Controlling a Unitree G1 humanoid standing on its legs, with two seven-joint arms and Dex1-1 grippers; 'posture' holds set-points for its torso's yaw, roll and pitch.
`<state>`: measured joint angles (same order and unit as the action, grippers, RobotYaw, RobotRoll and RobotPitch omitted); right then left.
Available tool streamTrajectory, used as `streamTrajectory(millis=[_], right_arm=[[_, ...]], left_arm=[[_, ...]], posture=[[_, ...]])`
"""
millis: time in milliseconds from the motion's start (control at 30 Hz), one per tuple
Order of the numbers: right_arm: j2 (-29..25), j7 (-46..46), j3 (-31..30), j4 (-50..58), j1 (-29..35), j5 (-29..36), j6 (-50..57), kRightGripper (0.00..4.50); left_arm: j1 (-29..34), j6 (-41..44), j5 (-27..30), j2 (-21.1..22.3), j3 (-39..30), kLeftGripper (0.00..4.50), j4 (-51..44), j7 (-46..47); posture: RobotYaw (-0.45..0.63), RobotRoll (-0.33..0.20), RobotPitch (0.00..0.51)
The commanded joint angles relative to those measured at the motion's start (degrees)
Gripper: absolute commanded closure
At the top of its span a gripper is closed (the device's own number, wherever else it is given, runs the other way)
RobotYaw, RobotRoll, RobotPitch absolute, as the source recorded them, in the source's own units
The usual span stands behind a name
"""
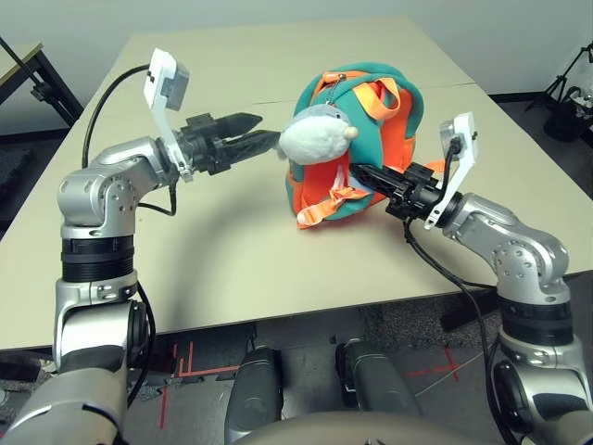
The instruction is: Put the pencil case into the backpack and zip it.
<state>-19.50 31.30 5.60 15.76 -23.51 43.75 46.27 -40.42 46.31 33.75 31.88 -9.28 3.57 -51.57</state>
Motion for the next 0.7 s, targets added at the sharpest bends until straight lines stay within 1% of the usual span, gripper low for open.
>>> streamTrajectory(millis=[33, 67, 100, 133, 367, 700], right_arm=[[0.02, 1.13, -1.09, 0.29, -0.64, 0.3, -0.19, 4.46], [-0.04, 1.15, -1.05, 0.29, -0.65, 0.3, -0.22, 4.46], [-0.09, 1.15, -1.01, 0.32, -0.64, 0.3, -0.23, 4.46], [-0.13, 1.11, -0.97, 0.37, -0.63, 0.32, -0.24, 4.46], [-0.3, 1.04, -0.84, 0.52, -0.86, 0.3, -0.36, 4.46], [-0.34, 0.49, -0.52, 1.53, -0.41, 0.64, -0.01, 4.46]], left_arm=[[-0.69, -1.67, -0.67, -0.82, 0.75, 3.83, 2.91, 0.61], [-0.84, -2.17, -0.86, -1.14, 0.97, 4.21, 3.63, 0.65], [-0.98, -2.63, -1.04, -1.42, 1.25, 4.46, 4.24, 0.65], [-1.13, -3.0, -1.12, -1.73, 1.59, 4.5, 4.79, 0.47], [-4.61, -7.5, -2.84, -5.82, 4.25, 4.5, 12.16, -0.61], [-8.63, -12.36, -4.72, -9.64, 5.72, 4.5, 22.52, -3.1]], posture=[[-0.1, 0.0, 0.075], [-0.1, 0.0, 0.074], [-0.1, 0.0, 0.074], [-0.1, 0.0, 0.074], [-0.12, 0.0, 0.061], [-0.14, 0.0, 0.069]])
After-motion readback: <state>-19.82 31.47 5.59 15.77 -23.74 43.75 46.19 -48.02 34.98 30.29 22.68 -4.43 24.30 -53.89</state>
